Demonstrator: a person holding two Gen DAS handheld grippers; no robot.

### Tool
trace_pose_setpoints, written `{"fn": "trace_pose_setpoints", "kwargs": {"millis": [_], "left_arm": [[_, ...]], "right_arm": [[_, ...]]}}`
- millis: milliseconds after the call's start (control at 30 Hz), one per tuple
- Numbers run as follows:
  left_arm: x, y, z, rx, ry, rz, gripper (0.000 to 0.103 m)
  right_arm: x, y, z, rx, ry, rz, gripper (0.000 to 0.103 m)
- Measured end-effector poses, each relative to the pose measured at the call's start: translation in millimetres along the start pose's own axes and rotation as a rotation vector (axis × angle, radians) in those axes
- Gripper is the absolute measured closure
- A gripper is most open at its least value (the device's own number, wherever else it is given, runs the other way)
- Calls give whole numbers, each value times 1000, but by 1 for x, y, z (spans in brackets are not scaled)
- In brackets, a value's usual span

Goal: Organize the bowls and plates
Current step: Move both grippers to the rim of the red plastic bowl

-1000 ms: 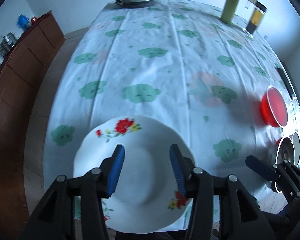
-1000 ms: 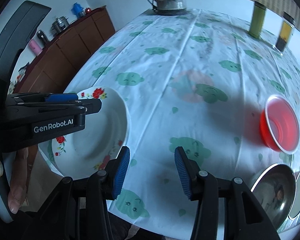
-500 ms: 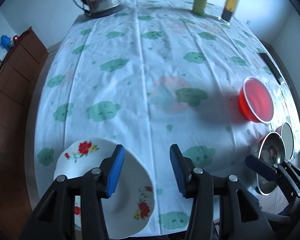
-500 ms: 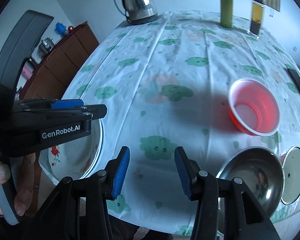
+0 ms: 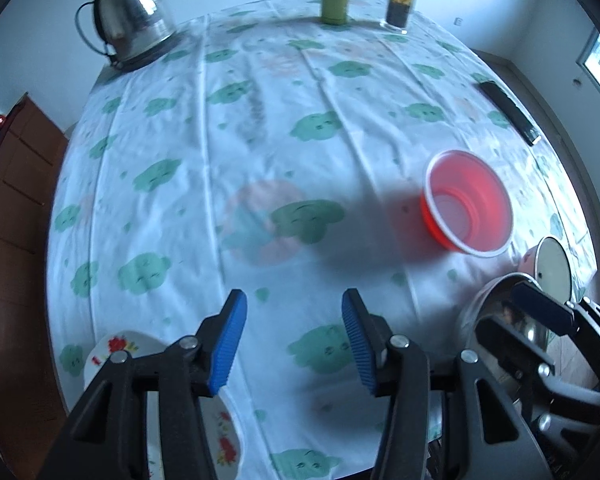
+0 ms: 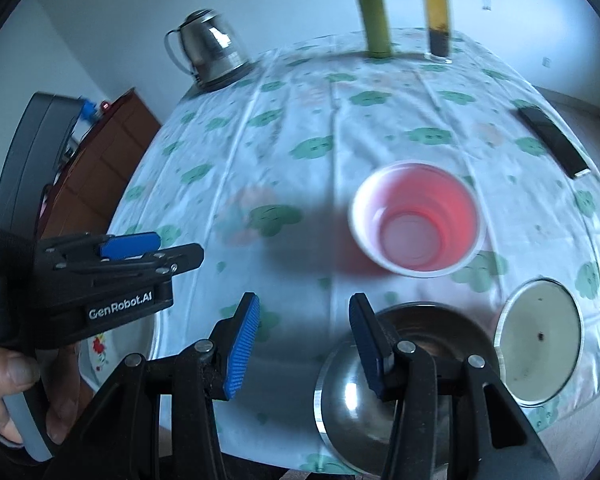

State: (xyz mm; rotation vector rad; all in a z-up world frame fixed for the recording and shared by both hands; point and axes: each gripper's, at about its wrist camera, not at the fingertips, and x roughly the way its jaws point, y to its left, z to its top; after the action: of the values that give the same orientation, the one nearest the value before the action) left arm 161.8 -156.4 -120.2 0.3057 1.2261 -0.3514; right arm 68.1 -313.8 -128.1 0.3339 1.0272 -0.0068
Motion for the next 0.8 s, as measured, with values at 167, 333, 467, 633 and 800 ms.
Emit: {"fn": "trace_pose_setpoints", "kwargs": {"millis": [167, 333, 467, 633, 800], "left_arm": [[6, -20, 13, 26, -9, -19, 53], [10, -36, 26, 37, -7, -47, 53], [14, -48, 38, 54, -9, -63, 53], [23, -59, 52, 58, 4, -79, 53], [33, -70, 57, 74, 21, -85, 53]], "right_arm": [[-4, -33, 5, 87, -1, -45, 54], [-6, -55, 11, 127, -1, -66, 54], [-4, -70, 17, 152, 7, -74, 54], [5, -89, 29, 186, 37, -67, 54], [18, -103, 38, 224, 76, -54, 54]]}}
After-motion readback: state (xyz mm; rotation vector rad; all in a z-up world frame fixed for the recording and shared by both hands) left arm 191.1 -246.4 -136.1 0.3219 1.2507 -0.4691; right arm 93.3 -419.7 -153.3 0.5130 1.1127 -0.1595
